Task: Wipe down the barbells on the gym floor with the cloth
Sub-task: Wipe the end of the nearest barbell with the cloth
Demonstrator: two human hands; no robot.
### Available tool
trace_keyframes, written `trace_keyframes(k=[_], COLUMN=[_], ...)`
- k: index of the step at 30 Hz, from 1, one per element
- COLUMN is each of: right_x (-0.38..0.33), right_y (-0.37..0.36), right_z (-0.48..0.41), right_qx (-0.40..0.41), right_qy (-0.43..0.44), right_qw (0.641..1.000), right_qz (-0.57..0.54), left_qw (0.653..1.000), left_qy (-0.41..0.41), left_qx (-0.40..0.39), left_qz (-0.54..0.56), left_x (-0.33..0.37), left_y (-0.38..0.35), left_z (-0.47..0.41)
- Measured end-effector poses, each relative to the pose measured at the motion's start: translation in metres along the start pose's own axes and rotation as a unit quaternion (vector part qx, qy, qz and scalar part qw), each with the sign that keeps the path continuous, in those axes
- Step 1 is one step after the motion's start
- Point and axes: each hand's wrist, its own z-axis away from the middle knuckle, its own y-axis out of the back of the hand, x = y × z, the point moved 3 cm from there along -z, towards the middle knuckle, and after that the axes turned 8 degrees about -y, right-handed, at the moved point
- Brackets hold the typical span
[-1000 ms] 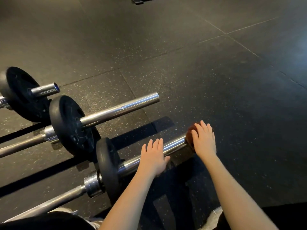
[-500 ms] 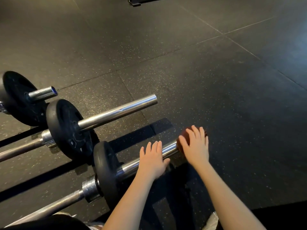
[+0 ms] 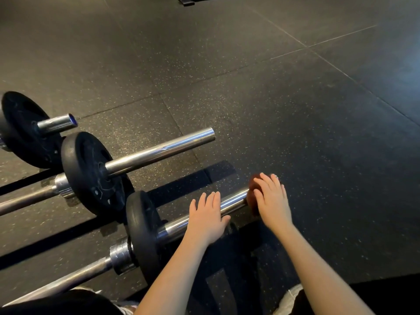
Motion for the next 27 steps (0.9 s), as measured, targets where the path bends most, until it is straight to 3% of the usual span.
trace_keyframes(k=[4, 7, 9, 14, 19, 24, 27], right_x=[0.018, 0.002, -0.019, -0.007, -0.009, -0.012, 0.005], right_y=[0.015, 0.008, -0.003, 0.007, 0.008, -0.002, 0.013], right_z=[-0.037, -0.019, 0.006, -0.012, -0.018, -0.002, -0.032], right_qx=[-0.026, 0.037, 0.056, -0.013, 0.025, -0.026, -0.041], right_qy=[-0.037, -0.094, -0.075, 0.009, -0.086, 0.039, 0.019], right_qw=[0.999, 0.994, 0.993, 0.999, 0.994, 0.999, 0.999], right_qz=[-0.011, -0.048, -0.078, -0.044, -0.068, 0.005, 0.026], left_qw=[1.000, 1.000, 1.000, 1.000, 1.000, 0.999, 0.999], left_qy=[-0.010, -0.012, -0.005, -0.007, -0.011, -0.008, -0.014], left_qx=[-0.002, 0.002, 0.010, 0.007, 0.008, 0.019, 0.013], left_qz=[0.015, 0.016, 0.013, 0.020, 0.027, 0.035, 0.039], left_x=[-0.004, -0.004, -0.002, -0.002, -0.002, 0.000, -0.002], left_y=[0.001, 0.000, -0.001, 0.001, -0.001, 0.002, 0.002], left_z=[0.000, 0.002, 0.003, 0.000, 0.003, 0.002, 0.003])
